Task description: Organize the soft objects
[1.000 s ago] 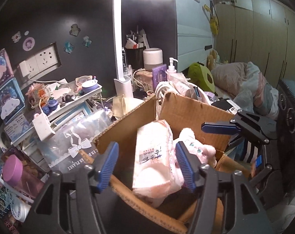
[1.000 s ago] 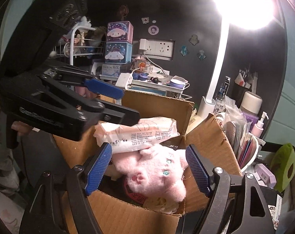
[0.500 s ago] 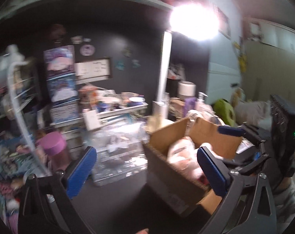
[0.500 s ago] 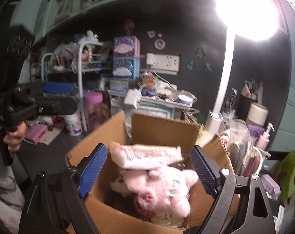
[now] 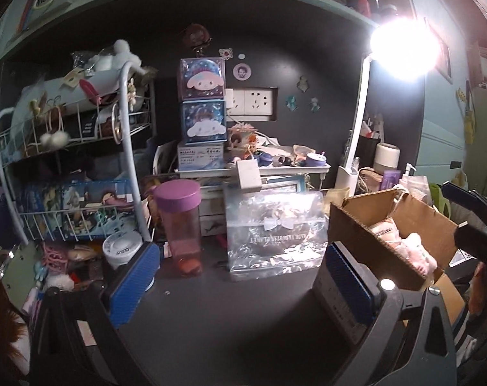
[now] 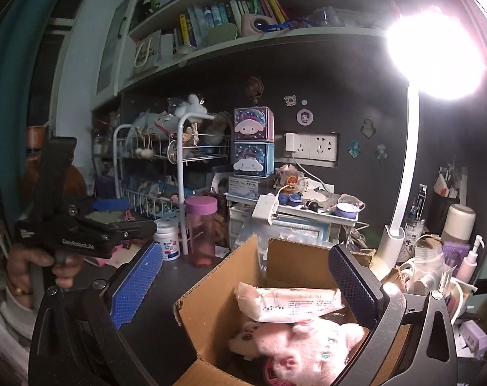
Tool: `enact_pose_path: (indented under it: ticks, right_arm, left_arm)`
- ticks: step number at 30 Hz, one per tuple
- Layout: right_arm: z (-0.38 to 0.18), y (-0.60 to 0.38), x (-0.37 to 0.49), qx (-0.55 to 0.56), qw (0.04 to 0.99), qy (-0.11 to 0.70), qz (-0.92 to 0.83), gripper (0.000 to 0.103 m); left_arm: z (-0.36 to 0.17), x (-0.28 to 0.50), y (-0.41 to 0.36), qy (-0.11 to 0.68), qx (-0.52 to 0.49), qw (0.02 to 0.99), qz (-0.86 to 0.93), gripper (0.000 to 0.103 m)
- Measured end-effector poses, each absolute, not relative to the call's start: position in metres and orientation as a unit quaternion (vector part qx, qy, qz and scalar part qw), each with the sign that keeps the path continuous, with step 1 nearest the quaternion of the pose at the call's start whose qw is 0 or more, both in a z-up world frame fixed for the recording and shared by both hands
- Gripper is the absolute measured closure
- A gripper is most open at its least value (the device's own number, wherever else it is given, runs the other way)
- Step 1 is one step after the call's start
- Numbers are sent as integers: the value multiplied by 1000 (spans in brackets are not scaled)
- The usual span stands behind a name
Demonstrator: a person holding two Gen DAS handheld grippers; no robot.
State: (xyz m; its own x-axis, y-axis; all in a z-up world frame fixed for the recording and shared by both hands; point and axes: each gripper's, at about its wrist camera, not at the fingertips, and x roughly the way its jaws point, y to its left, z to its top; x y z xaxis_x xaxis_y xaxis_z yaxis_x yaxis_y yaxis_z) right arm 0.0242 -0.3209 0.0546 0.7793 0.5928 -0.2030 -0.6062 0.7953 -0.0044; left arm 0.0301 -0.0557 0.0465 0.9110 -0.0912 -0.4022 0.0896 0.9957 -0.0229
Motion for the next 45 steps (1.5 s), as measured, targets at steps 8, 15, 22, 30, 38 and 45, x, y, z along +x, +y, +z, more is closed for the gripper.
enact_pose_path:
  ticks: [8,15,22,30,38,45]
  right_arm:
    - [53,-323,23,-30,945,98,311,0]
    - [53,-323,23,-30,944,98,312,0]
    - [53,-322,21,-30,945,98,311,0]
    - [53,-321,20,-29,946,98,309,0]
    - [52,-320,19,-29,945,98,309,0]
    - [52,-319,18,-29,946,99,308,0]
  left_arm:
    - [46,30,-55,205,-2,978,-43,1]
    - [46,29,-55,205,-1,978,-42,1]
    - [47,29,-55,205,-2,978,-41,1]
    - [47,29,-55,204,-1,978,-40,1]
    - [47,29,-55,205,0,978,-40,1]
    - [47,29,-55,205,0,978,-40,1]
